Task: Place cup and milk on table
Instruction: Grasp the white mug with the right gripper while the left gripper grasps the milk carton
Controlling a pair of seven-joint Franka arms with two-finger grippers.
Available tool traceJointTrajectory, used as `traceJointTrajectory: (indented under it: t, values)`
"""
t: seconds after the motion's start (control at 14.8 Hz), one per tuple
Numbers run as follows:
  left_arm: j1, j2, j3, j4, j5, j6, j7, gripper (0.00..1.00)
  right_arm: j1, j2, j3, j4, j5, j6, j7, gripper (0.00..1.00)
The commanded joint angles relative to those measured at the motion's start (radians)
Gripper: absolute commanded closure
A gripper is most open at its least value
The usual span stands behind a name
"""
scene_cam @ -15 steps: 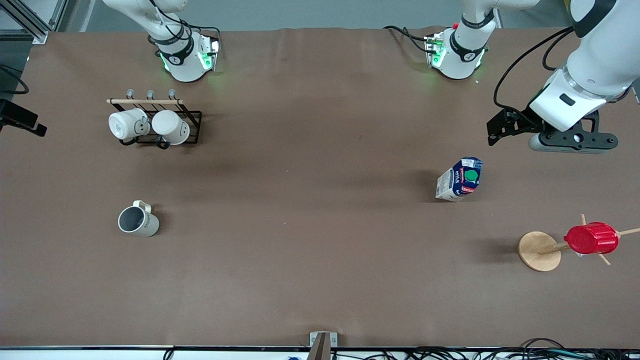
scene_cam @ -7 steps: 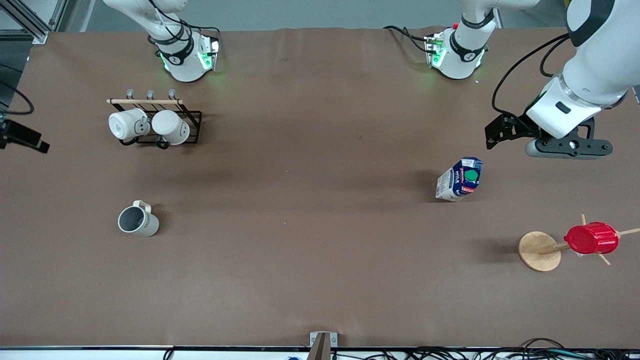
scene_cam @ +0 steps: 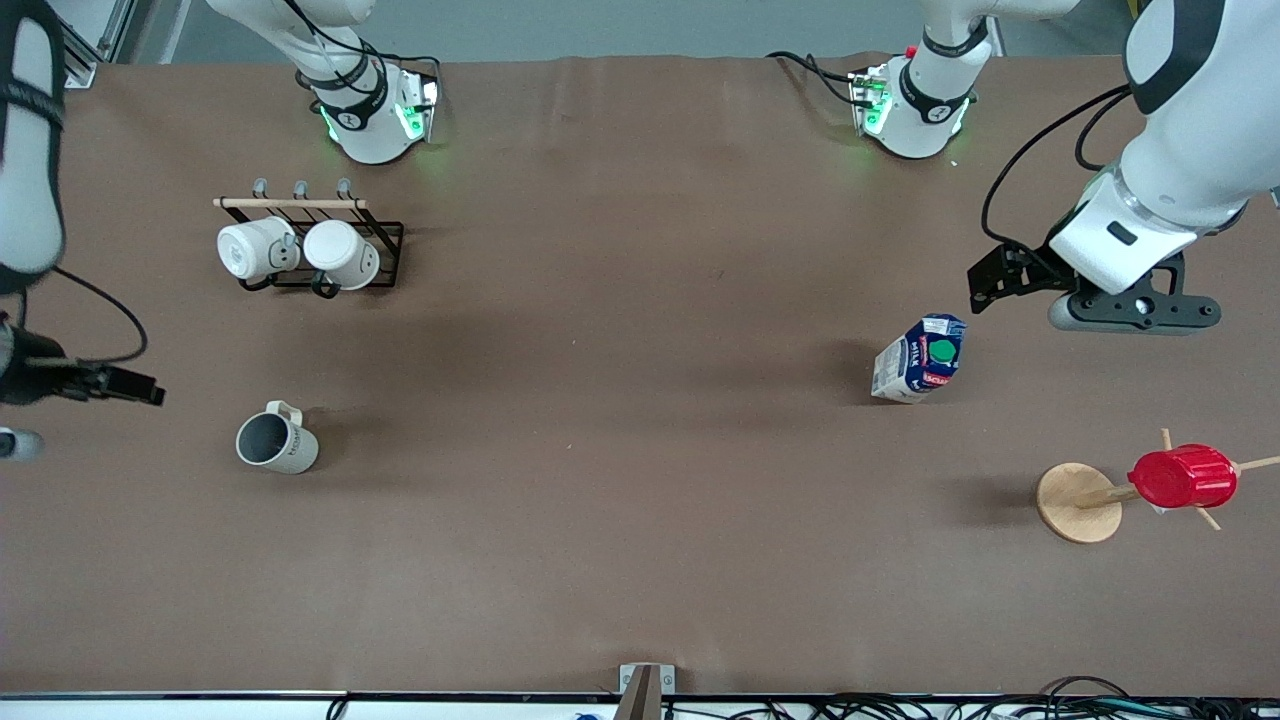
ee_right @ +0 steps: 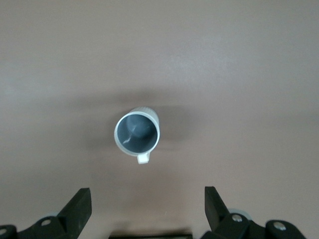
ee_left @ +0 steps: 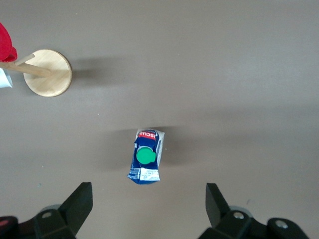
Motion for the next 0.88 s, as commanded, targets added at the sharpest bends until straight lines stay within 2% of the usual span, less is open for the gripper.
traceJointTrajectory:
  t: [0.0, 0.27, 0.61, 0.81]
  values:
    - [0.004, 0.039, -0.001, 0.002, 0.026, 0.04, 0.01, 0.01, -0.025, 0.056, 0.012, -0.074, -0.004, 0.137, -0.076, 0.0]
    - [0.021, 0.117, -0.002, -0.016, 0.026, 0.106, 0.03, 0.0, -0.018, 0.093, 0.013, -0.236, -0.003, 0.385, -0.137, 0.0]
    - [0.019, 0.177, -0.002, -0.117, 0.026, 0.261, 0.03, 0.0, -0.002, 0.104, 0.018, -0.342, -0.003, 0.53, -0.139, 0.0]
    - [0.012, 0.207, -0.002, -0.131, 0.028, 0.289, 0.022, 0.0, -0.002, 0.143, 0.016, -0.342, -0.003, 0.588, -0.139, 0.0]
